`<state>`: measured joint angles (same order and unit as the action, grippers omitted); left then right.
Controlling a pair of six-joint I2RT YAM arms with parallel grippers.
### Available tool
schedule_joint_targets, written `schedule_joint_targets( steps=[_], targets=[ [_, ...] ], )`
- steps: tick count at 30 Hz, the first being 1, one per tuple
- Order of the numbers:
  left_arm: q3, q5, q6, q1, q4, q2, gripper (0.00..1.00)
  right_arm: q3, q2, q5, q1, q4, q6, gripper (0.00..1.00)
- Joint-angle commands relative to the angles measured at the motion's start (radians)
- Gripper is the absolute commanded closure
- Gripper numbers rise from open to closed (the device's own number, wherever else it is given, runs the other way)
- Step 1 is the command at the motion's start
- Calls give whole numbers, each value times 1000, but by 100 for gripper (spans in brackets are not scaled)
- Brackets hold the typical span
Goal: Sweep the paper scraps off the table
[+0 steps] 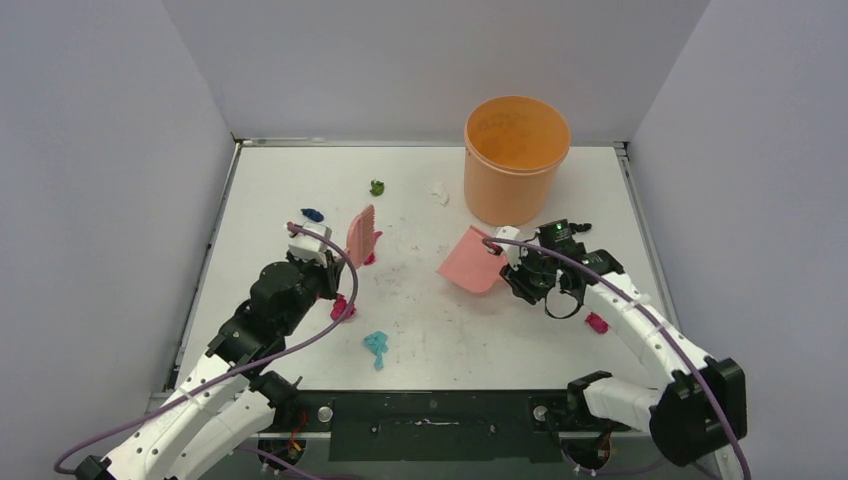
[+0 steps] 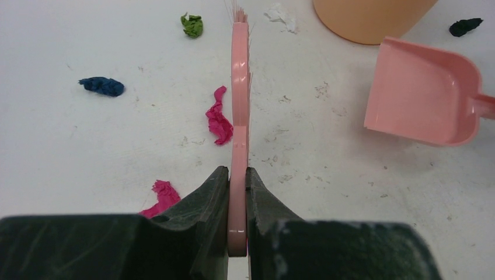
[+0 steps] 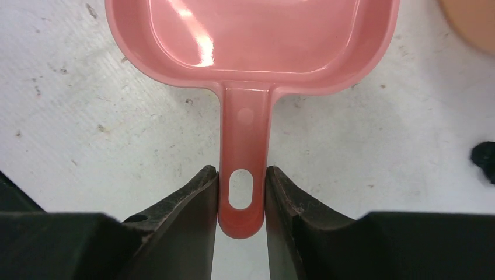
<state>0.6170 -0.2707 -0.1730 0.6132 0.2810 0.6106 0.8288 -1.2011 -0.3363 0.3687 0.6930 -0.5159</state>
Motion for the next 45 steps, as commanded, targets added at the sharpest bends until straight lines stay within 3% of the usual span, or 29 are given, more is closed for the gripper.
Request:
schedule_joint_targets(
  steps=[1,6,12,18,22,28,33,39,45],
  targets=[
    [17,127,-16,-5,-96,31,100,45,179,-110,-27,86,-106,92],
    [79,265,-97,4,-105,128,100,112,277,-142,-96,166,-161,95],
    [88,295,-262,60,-226,183,100,307,295,-106,-229,142,-89,95],
    [138,231,-373,304,-427,358,100,512,250,-132,-311,138,58,95],
    [277,174,-374,463,-457,562,100,497,286,-82,-313,49,156,95],
    [467,170,-493,571,-593,870,100,464,330,39,-318,-71,276,95],
    [667,201,-587,610,-636,1111,100,425,357,41,-318,-114,348,95],
    [919,346,-705,611,-638,1390,100,414,368,47,-318,-92,346,95],
    [1042,347,-890,611,-645,1571,100,404,404,45,-318,-81,342,95]
  ],
)
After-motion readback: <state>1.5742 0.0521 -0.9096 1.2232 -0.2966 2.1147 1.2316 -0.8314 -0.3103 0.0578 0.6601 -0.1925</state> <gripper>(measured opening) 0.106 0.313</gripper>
